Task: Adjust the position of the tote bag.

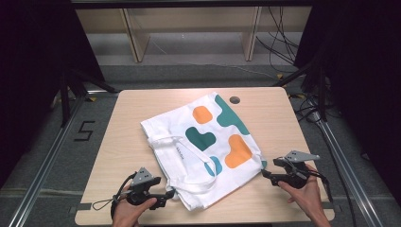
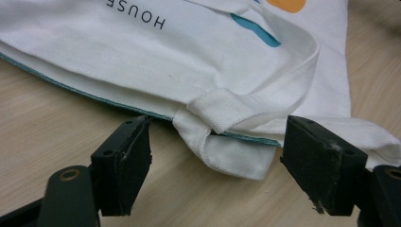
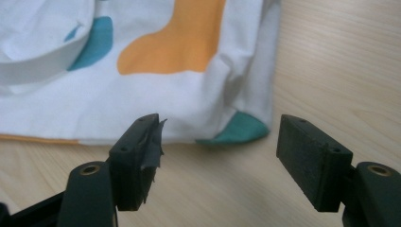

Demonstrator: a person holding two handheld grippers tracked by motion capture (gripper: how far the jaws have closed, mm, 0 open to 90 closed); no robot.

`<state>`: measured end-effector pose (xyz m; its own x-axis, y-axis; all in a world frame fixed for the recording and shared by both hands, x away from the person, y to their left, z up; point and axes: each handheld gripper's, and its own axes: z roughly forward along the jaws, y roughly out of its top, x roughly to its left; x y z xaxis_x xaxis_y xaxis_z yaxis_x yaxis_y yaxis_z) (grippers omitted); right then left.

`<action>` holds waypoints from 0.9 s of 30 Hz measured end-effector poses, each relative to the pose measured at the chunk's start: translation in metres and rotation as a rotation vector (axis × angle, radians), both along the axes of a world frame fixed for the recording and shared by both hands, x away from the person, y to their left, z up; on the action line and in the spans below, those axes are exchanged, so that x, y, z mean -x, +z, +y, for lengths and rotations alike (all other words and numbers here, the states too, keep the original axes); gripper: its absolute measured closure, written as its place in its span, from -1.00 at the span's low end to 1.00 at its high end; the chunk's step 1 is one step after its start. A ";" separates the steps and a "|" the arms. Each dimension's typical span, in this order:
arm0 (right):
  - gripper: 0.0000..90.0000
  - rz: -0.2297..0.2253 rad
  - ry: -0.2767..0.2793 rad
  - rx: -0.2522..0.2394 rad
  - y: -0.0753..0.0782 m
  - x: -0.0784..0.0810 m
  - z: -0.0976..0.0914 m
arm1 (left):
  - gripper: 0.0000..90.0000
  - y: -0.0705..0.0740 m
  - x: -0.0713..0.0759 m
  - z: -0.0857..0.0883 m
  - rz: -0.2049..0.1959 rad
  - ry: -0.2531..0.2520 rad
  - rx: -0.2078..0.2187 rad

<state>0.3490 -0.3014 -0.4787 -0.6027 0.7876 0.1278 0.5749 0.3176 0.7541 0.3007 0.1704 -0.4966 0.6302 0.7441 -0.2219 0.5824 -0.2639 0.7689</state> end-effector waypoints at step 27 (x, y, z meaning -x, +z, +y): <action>0.95 -0.024 0.080 0.120 -0.014 -0.044 0.015 | 0.62 -0.010 -0.002 -0.019 0.004 -0.153 -0.109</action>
<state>0.3933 -0.2867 -0.4924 -0.6656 0.7460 0.0207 0.5267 0.4499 0.7212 0.3024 0.1512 -0.5065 0.7370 0.6596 -0.1477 0.5318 -0.4310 0.7290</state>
